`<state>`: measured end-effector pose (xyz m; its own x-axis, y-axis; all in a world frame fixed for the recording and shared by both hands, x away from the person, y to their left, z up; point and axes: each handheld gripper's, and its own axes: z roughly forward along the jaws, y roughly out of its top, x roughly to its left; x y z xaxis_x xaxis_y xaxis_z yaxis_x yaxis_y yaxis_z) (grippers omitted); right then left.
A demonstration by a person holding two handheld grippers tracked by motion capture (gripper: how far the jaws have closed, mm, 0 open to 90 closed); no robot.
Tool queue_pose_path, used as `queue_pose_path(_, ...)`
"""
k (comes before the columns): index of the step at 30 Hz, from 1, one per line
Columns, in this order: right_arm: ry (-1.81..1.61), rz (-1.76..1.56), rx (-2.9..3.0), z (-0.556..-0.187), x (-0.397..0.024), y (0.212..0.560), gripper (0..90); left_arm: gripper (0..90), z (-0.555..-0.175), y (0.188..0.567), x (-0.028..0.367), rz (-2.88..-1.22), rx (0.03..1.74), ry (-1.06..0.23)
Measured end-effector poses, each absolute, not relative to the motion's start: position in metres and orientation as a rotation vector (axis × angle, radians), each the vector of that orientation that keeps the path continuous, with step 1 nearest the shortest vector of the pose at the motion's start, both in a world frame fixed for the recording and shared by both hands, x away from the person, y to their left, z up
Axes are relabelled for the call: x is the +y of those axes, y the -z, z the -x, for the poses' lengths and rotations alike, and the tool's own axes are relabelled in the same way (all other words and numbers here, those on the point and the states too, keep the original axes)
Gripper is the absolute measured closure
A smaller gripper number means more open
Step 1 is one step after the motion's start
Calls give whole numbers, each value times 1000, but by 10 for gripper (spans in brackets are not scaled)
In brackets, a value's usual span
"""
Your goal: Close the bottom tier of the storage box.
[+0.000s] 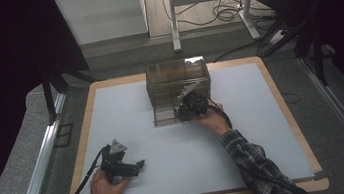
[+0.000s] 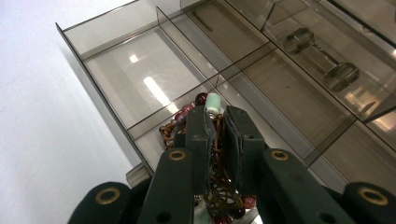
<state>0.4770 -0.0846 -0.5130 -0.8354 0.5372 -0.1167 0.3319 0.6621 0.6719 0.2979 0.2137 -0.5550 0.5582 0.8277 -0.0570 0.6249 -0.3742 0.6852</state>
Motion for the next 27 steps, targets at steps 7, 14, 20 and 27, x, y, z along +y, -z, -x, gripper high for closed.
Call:
queue_pose_path(7,-945,-702,2585,-480,-84,514,783,0,-298,555,214,-2124,1160,-391)
queue_pose_path(14,-930,-718,2588,-480,-83,515,759,0,-298,555,214,-2123,1160,-390)
queue_pose_path(20,-943,-712,2584,-479,-84,512,694,0,-298,555,214,-2124,1160,-391)
queue_pose_path(27,-971,-687,2571,-474,-83,504,651,0,-298,555,214,-2124,1161,-391)
